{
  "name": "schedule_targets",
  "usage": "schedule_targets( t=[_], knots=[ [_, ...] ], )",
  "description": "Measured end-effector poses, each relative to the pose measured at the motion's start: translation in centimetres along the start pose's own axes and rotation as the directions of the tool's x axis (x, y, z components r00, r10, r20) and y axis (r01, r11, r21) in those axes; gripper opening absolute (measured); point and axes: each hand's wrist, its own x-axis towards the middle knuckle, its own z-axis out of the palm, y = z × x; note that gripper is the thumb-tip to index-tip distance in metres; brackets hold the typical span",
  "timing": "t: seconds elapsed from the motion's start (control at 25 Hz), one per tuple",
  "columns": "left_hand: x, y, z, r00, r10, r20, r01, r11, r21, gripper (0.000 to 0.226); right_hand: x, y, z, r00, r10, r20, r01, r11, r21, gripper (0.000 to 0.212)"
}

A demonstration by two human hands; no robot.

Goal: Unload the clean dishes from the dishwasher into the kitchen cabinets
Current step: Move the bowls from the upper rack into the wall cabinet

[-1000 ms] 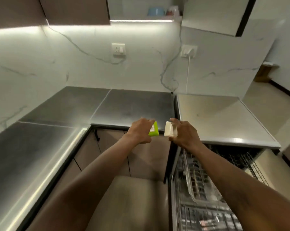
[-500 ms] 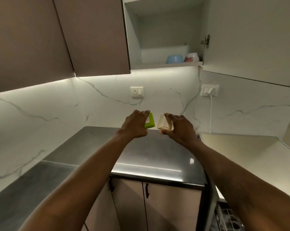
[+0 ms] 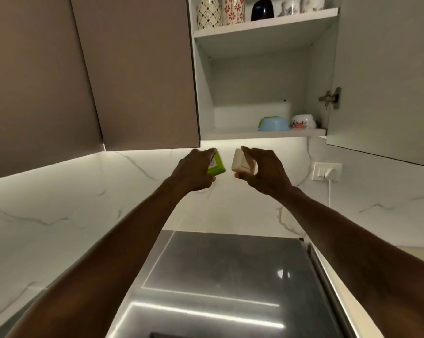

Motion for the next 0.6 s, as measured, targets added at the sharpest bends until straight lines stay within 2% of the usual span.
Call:
schedule_targets(
  t=[0.16, 0.36, 0.48, 0.6],
  knots=[
    [5.7, -3.5, -1.1, 0.999, 0.035, -0.023, -0.035, 0.999, 0.005, 0.089, 6.9, 0.5, 1.1, 1.0, 0.025, -0.012, -0.025, 0.997, -0.074, 0.084],
    [11.9, -4.2, -2.4, 0.986, 0.167, 0.002, -0.166, 0.984, 0.06, 0.075, 12.8, 2.7, 2.1, 0.993, 0.122, 0.003, -0.121, 0.992, -0.047, 0.088],
    [15.5, -4.1, -2.3, 0.984, 0.17, 0.042, -0.174, 0.979, 0.104, 0.072, 15.5, 3.9, 2.5, 0.995, 0.104, -0.008, -0.104, 0.993, -0.062, 0.08],
    [18.4, -4.1, -2.1, 0.98, 0.161, 0.114, -0.18, 0.967, 0.181, 0.065, 17.7, 5.2, 2.8, 0.992, 0.109, 0.056, -0.105, 0.992, -0.068, 0.081]
  ],
)
